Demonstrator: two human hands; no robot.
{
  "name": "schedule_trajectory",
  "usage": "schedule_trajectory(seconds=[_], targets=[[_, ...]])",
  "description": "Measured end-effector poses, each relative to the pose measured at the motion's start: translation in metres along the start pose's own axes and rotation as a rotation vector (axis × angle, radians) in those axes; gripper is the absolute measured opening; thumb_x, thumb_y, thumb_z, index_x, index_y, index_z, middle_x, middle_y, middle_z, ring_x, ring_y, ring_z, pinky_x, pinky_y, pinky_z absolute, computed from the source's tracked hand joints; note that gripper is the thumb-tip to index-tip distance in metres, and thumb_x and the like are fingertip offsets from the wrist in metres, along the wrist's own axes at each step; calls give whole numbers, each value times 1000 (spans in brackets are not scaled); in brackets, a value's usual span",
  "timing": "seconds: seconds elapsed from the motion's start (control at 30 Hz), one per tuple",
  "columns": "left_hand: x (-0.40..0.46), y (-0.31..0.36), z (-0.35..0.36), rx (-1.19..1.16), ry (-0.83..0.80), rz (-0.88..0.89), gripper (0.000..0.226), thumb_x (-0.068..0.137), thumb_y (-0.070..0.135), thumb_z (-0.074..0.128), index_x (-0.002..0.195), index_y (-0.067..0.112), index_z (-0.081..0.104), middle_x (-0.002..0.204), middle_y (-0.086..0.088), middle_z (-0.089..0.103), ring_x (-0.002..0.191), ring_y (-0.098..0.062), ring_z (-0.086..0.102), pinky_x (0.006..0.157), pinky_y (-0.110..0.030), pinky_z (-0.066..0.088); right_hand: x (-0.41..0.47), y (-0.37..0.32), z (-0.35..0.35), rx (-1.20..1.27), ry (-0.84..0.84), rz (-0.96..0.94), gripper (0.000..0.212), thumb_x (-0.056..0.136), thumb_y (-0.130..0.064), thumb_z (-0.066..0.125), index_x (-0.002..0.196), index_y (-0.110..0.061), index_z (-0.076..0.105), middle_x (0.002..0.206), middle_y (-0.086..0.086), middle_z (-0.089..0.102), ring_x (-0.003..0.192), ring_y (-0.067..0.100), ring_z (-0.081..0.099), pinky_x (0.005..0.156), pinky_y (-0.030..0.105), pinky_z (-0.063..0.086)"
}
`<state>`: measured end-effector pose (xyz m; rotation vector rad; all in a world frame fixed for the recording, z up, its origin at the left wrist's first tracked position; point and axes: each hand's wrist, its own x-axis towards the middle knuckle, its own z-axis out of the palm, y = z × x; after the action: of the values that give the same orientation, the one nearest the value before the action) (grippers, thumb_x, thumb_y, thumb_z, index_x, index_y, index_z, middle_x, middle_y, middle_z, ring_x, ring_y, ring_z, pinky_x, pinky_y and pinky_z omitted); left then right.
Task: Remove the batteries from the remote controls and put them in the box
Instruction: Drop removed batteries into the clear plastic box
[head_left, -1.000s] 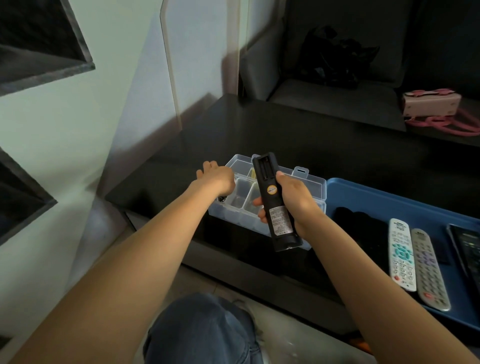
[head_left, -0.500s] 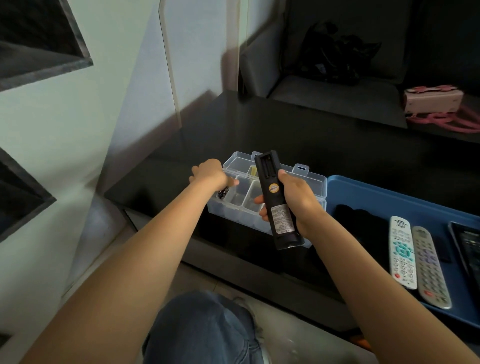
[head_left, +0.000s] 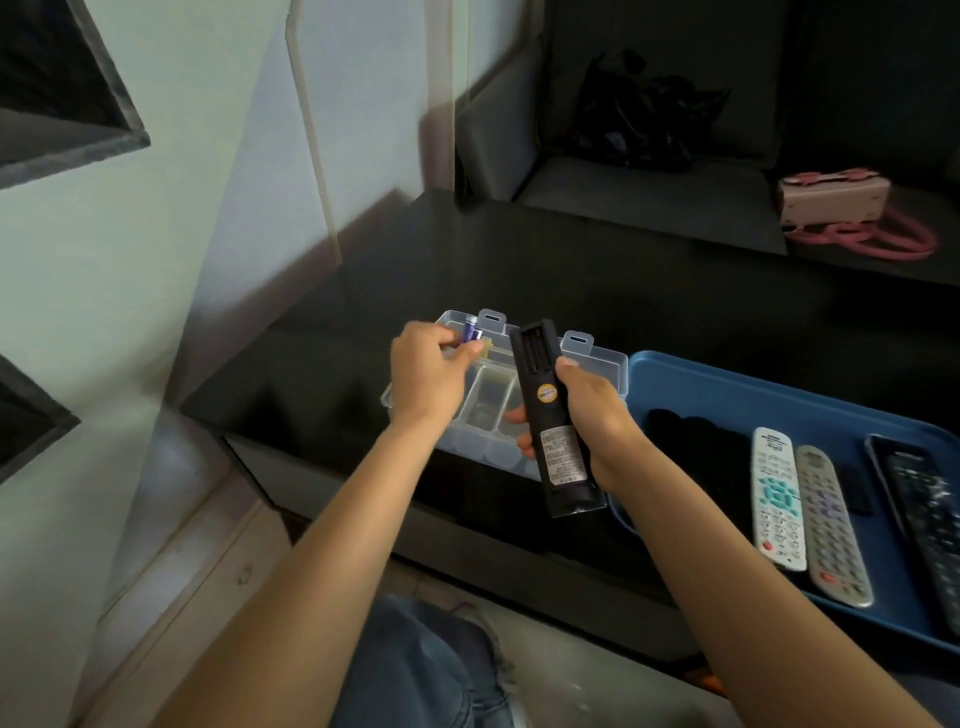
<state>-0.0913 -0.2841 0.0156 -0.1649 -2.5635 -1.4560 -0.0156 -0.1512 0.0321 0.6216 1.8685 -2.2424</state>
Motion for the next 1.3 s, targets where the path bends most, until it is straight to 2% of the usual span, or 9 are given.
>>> schedule_trajectory(seconds=[0.07, 0.2, 0.33, 0.43, 0.63, 0.83, 0.9, 1.07, 1.3], targets=[[-20, 21, 15, -232, -119, -50, 9, 88, 19, 61, 91, 12, 66, 78, 7, 64, 74, -4, 62, 74, -19, 51, -5, 3, -17, 35, 28, -17, 36, 103, -35, 29, 110, -7, 50, 75, 18, 65, 51, 25, 57, 49, 31, 50], [-44, 51, 50, -804, -335, -345, 10, 90, 9, 56, 85, 5, 63, 76, -6, 70, 69, -11, 70, 68, -20, 57, -16, 4, -56, 83, 99, -27, 37, 103, -35, 31, 107, -5, 52, 71, 18, 65, 50, 26, 56, 50, 31, 49], [-54, 79, 85, -1055, -544, -375, 14, 93, 5, 49, 102, 1, 58, 75, -8, 72, 73, -14, 71, 62, -17, 55, -26, 2, -99, 59, 178, -35, 37, 103, -35, 30, 99, -7, 54, 70, 17, 65, 49, 26, 56, 49, 30, 50], [-61, 98, 109, -1147, -665, -422, 21, 95, 3, 43, 113, 4, 54, 84, -16, 67, 76, -20, 70, 63, -20, 57, -33, 3, -130, 64, 230, -17, 36, 103, -34, 29, 105, -9, 55, 70, 17, 64, 47, 26, 56, 47, 30, 50], [-87, 117, 145, -1148, -781, -593, 18, 97, 0, 36, 108, -1, 51, 82, -17, 58, 70, -21, 70, 68, -25, 58, -43, 16, -183, 103, 291, 26, 41, 103, -36, 30, 101, -6, 58, 67, 15, 65, 45, 23, 57, 47, 30, 50], [-96, 112, 172, -912, -757, -533, 9, 94, 7, 47, 95, 8, 56, 81, -6, 70, 71, -13, 69, 66, -20, 57, -48, 26, -204, 126, 282, -12, 39, 104, -33, 29, 90, -7, 55, 69, 18, 63, 48, 27, 54, 49, 30, 48], [-96, 109, 179, -859, -736, -537, 8, 94, 10, 50, 91, 11, 58, 81, -4, 69, 71, -11, 68, 64, -19, 55, -49, 28, -209, 133, 271, -14, 37, 104, -33, 29, 92, -8, 53, 71, 19, 64, 48, 27, 54, 47, 29, 47], [-92, 112, 191, -803, -732, -552, 11, 95, 11, 49, 97, 13, 60, 78, -2, 66, 62, -8, 65, 59, -19, 53, -48, 31, -215, 117, 257, -24, 38, 104, -35, 29, 95, -8, 55, 72, 19, 63, 50, 28, 55, 47, 29, 48], [-86, 114, 199, -812, -740, -571, 20, 93, 7, 45, 103, 12, 63, 81, -2, 63, 68, -9, 57, 61, -18, 48, -45, 33, -223, 98, 282, -13, 40, 103, -36, 32, 119, -3, 47, 78, 24, 66, 49, 27, 57, 44, 29, 50]])
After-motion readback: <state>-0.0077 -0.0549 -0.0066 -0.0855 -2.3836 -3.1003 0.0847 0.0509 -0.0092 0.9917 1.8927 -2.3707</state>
